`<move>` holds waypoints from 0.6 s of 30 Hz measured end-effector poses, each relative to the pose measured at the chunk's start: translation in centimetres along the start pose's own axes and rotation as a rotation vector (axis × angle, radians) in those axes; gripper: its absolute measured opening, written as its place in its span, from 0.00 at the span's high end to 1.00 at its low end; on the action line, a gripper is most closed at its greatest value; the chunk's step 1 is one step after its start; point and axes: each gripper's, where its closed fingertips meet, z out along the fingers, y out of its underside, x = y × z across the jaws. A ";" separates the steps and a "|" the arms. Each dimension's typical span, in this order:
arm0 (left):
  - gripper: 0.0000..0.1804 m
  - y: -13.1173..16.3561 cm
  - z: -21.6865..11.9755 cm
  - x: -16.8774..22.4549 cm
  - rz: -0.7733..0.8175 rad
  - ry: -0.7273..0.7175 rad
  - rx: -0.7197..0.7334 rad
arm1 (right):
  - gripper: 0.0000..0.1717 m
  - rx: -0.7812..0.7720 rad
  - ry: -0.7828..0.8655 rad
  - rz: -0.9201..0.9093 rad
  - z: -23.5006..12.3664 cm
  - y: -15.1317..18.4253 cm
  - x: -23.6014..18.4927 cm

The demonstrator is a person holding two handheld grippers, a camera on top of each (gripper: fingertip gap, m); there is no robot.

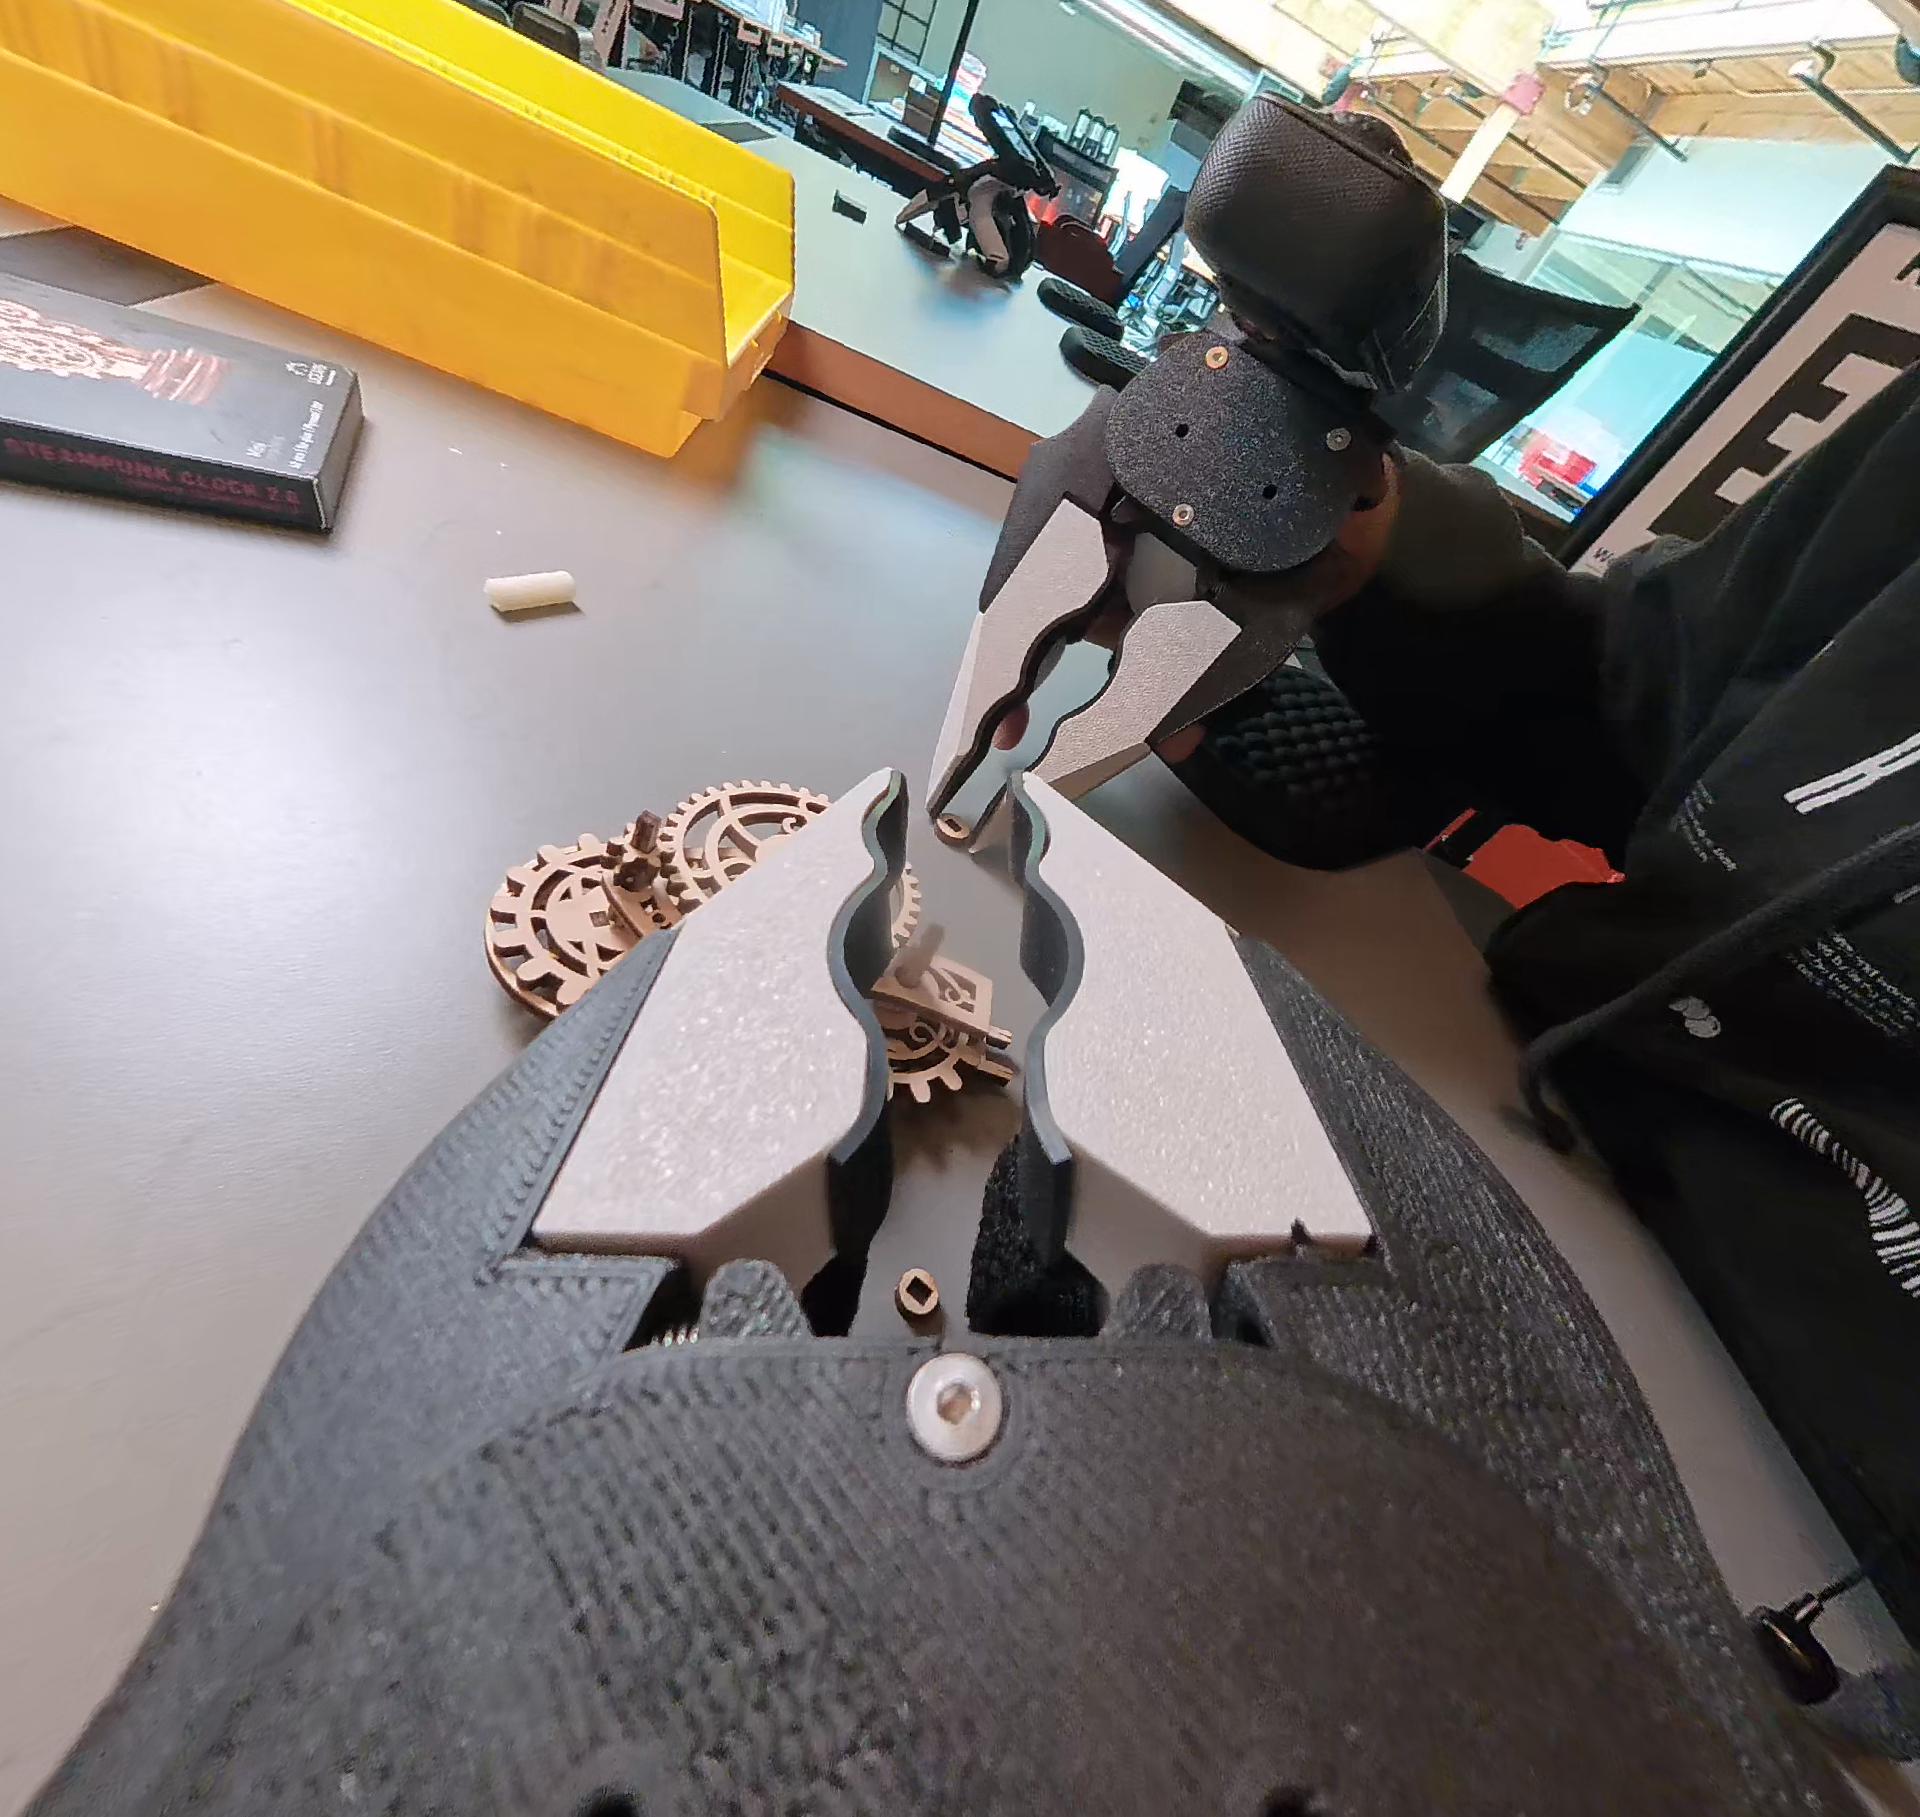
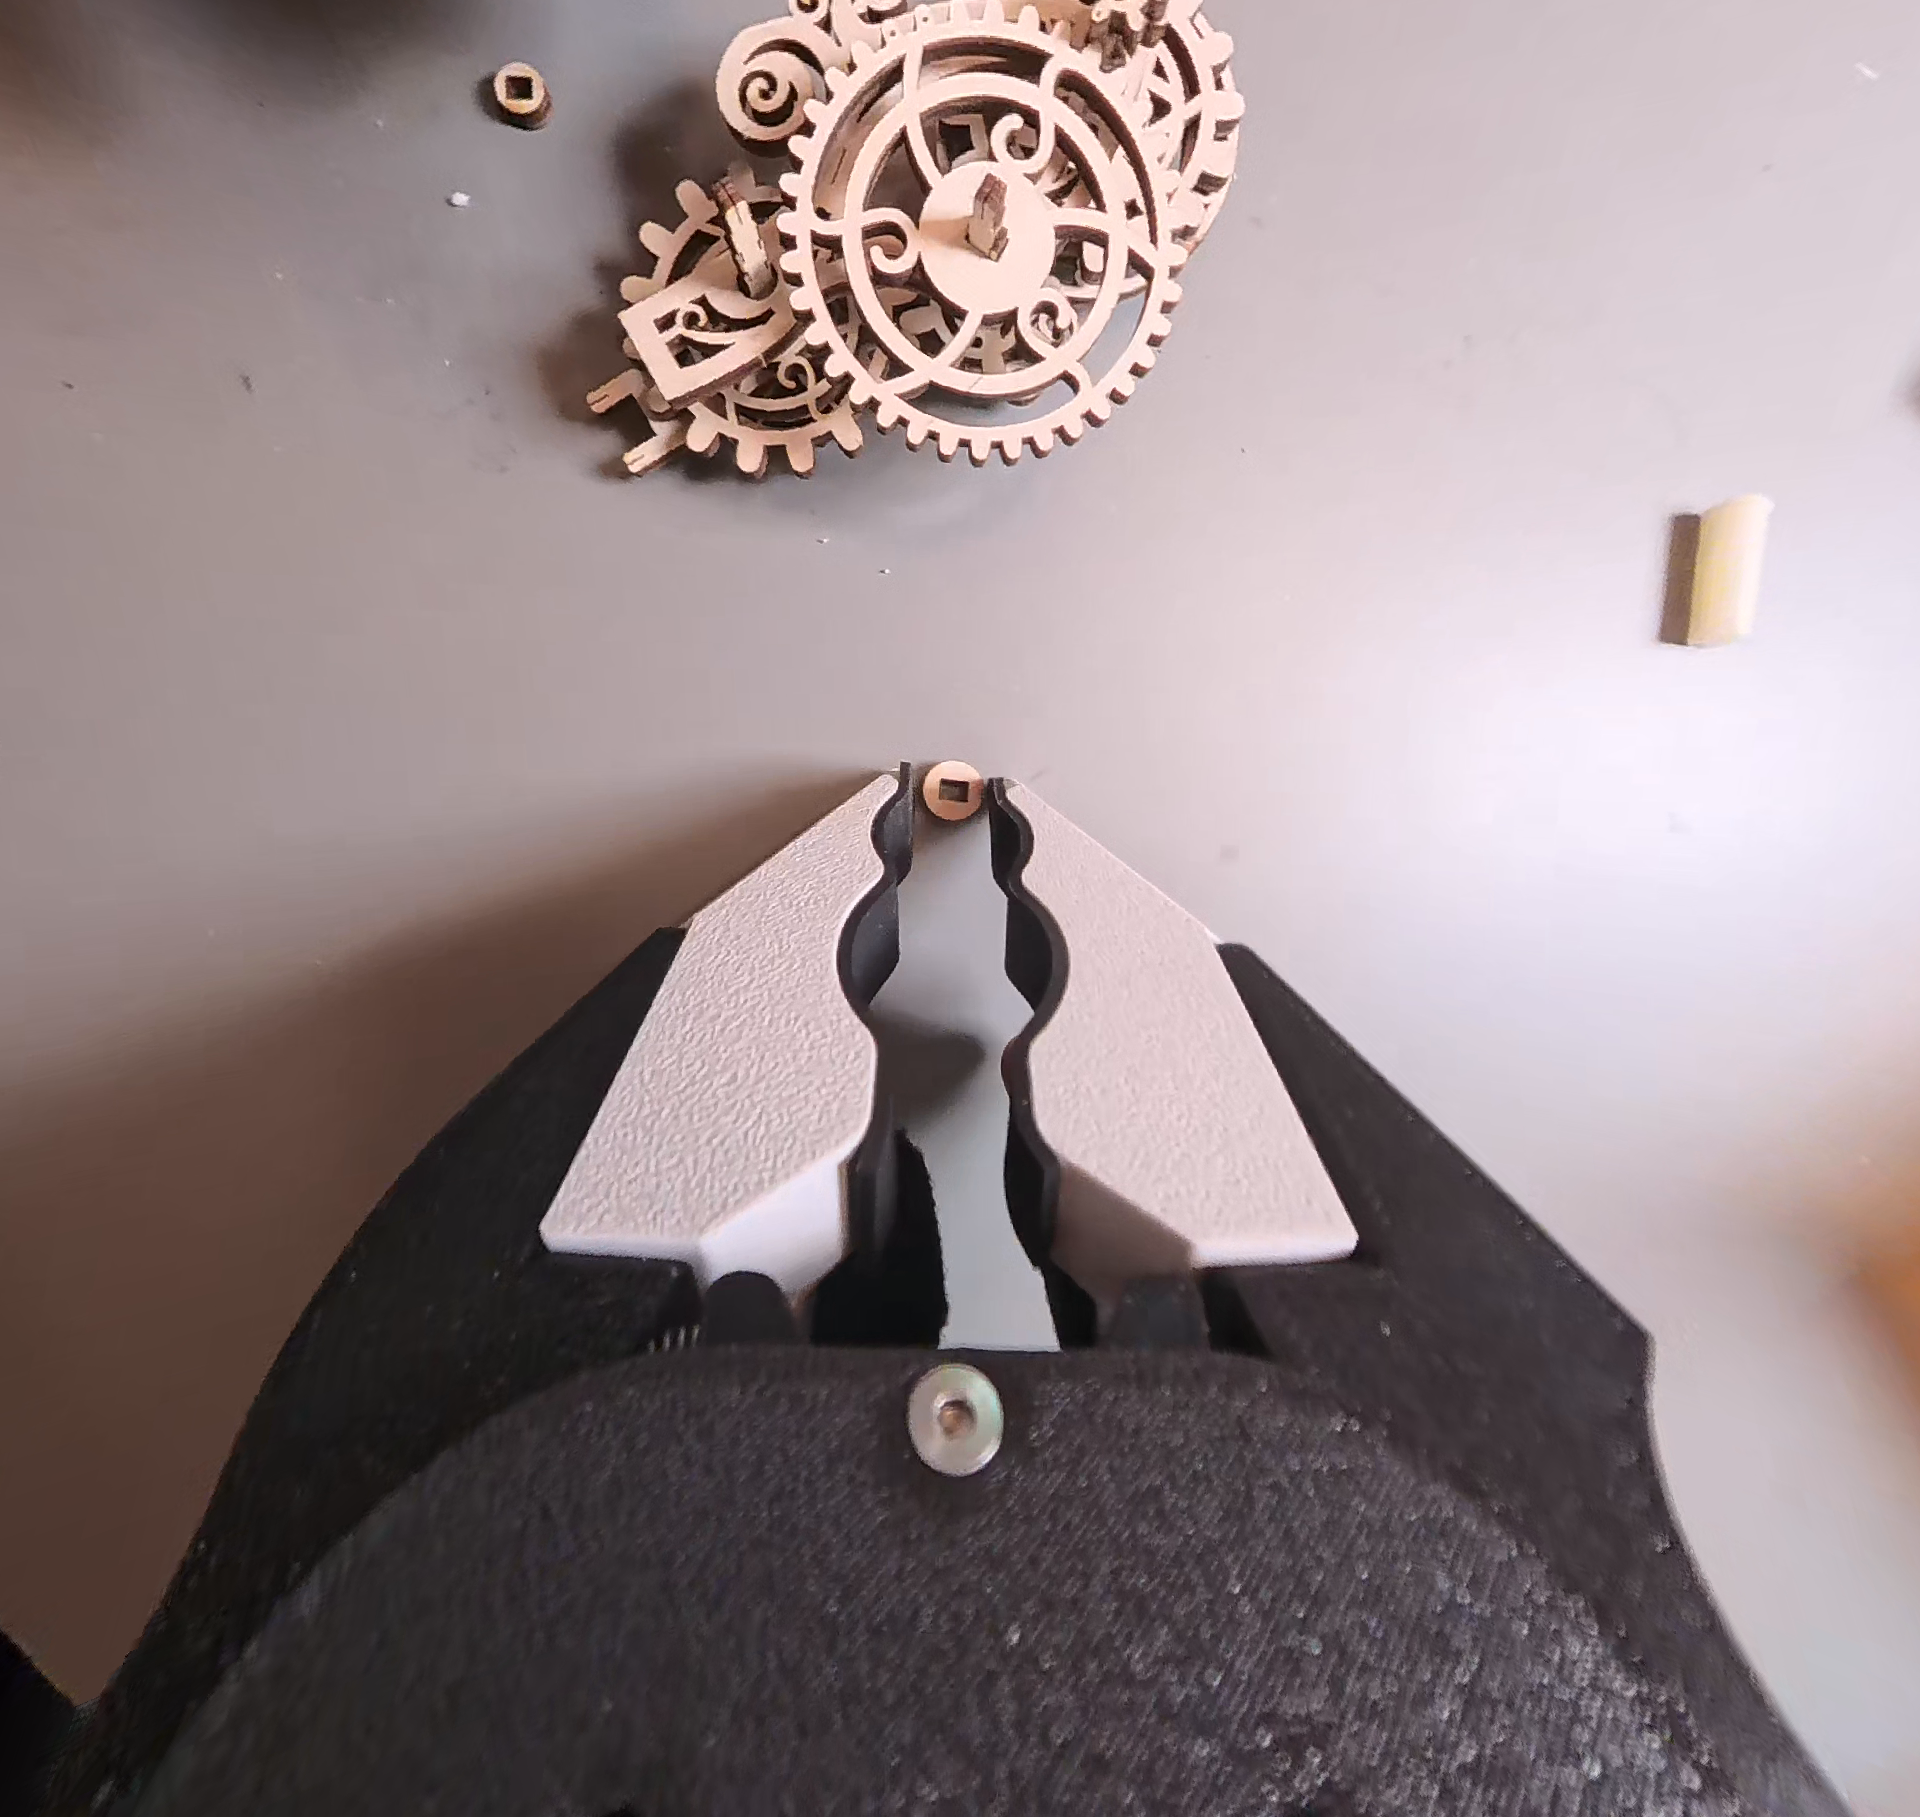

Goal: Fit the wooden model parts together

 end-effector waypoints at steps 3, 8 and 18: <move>0.90 0.1 0.0 -0.1 0.000 -0.006 -0.005 | 0.93 -0.004 0.002 0.029 -0.1 0.2 0.0; 0.91 -0.1 -0.1 -0.4 -0.001 -0.021 0.002 | 0.94 0.000 -0.032 -0.053 -0.1 -0.1 0.2; 0.89 0.9 -0.6 -2.0 0.110 -0.136 -0.090 | 0.94 0.202 -0.305 -0.683 -1.8 -8.5 0.1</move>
